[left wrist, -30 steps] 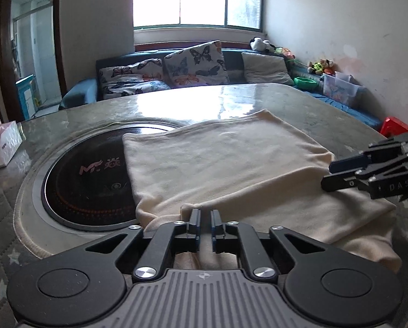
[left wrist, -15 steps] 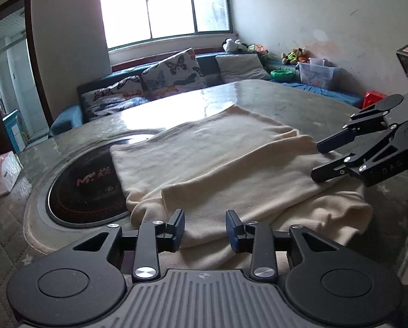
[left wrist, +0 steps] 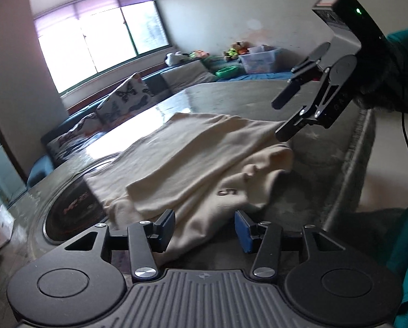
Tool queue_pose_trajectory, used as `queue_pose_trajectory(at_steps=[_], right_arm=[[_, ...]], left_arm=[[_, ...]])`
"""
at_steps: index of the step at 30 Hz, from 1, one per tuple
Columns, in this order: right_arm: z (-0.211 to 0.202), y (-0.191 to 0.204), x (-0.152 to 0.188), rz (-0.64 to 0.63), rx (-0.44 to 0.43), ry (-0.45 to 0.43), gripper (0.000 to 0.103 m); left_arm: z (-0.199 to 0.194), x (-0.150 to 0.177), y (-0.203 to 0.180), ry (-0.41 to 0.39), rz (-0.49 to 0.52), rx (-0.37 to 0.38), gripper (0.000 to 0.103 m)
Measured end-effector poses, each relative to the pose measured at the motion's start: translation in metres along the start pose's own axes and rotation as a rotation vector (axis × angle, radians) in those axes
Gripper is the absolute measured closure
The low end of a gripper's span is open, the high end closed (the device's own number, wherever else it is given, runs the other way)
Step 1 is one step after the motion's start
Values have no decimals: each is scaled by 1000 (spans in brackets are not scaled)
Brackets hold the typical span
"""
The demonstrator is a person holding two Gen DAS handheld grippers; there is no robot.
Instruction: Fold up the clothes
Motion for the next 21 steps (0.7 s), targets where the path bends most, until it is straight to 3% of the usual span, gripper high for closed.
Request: queue_pose_trajectory(at_steps=[7,10,11,14,21], right_arm=[[-3,17,13,-90,-6,24,21],[-1,24,15,-118,-23,28,20],[0,26,15,-128,-28,30,20],[4,33,16,-165,-39,33,20],[16,40,2,-215,-42,-9,23]], left_arm=[[16,-1,-16,-31,48,4,53],[21,-3,-15,-35,35,12,71],[23,-4,-13,-33,22,12,82],[25,-9,-3,-36,-43,14,92],[35,-29,29,-55,-169,18,94]])
Point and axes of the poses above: each gripper's, at about its wrist camera, not at the fingertips, and z roughly the way its jaws point, y to its left, x to its underside, the point moved 8 cm from there along z, roughly the way its jaws point, and after that the axes turned 5 degrees about -x, right-handed, at the moved point
